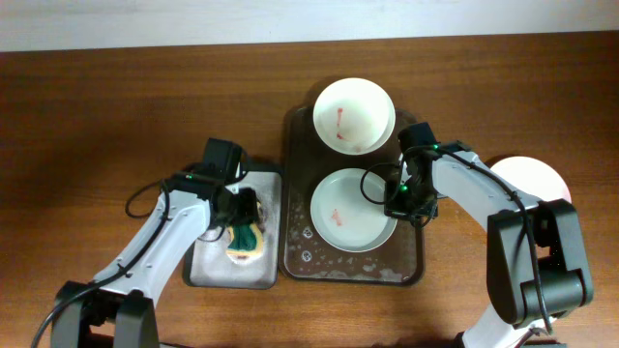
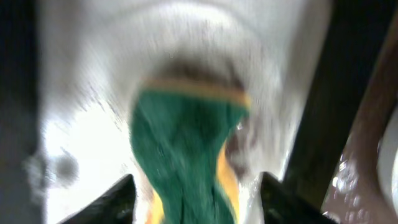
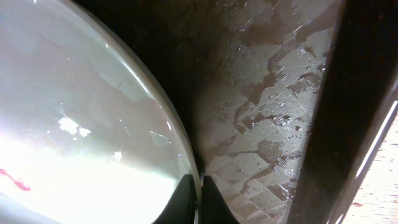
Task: Clean dirty plates on tray and stack at the side
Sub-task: 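Grasp the sponge with the left gripper and lift it from the basin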
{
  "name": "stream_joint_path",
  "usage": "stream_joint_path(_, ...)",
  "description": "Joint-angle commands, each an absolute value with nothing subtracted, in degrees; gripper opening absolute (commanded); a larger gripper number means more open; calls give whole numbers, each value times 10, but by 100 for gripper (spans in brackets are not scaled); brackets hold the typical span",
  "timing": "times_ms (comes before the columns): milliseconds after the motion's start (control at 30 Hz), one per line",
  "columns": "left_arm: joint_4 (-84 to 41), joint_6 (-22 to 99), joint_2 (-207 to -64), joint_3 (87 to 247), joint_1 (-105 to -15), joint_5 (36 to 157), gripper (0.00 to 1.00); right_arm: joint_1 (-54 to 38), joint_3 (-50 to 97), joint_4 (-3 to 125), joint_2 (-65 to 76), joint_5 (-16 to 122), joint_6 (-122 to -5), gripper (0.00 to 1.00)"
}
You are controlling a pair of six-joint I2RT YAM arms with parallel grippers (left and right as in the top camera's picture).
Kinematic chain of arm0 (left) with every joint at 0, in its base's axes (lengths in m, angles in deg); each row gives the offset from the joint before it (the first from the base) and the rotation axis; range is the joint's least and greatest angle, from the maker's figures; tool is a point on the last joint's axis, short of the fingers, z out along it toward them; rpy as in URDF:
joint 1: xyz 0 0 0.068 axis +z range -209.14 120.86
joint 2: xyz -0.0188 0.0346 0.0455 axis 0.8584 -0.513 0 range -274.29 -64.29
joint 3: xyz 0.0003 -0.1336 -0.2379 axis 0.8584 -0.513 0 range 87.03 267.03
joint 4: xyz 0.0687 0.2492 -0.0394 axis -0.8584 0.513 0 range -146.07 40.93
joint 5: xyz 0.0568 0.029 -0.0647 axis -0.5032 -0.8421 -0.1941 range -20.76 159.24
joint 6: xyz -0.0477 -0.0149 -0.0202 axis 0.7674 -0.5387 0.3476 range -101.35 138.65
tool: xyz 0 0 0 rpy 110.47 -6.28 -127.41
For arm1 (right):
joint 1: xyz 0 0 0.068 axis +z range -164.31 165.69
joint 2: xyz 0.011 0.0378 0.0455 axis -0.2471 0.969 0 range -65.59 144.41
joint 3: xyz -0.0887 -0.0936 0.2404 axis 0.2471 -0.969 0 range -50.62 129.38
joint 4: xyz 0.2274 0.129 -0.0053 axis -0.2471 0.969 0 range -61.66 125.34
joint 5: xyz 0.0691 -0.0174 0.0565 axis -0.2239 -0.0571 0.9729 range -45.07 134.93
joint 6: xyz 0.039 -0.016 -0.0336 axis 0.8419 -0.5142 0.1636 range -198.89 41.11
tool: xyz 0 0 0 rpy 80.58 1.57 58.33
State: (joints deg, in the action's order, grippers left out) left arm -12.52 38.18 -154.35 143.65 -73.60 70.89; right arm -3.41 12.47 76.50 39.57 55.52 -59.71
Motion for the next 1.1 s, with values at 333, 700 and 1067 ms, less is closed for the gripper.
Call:
stream_joint_path(333, -196, 382, -1699, 1445, -737, 702, 0, -38, 120, 772, 399, 527, -600, 4)
stream_joint_path(700, 30, 327, -1669, 1626, -737, 706, 60, -38, 120, 779, 399, 527, -600, 4)
stream_joint_path(1067, -86, 327, -1669, 1433, -737, 729, 26, -38, 120, 785, 399, 527, -600, 4)
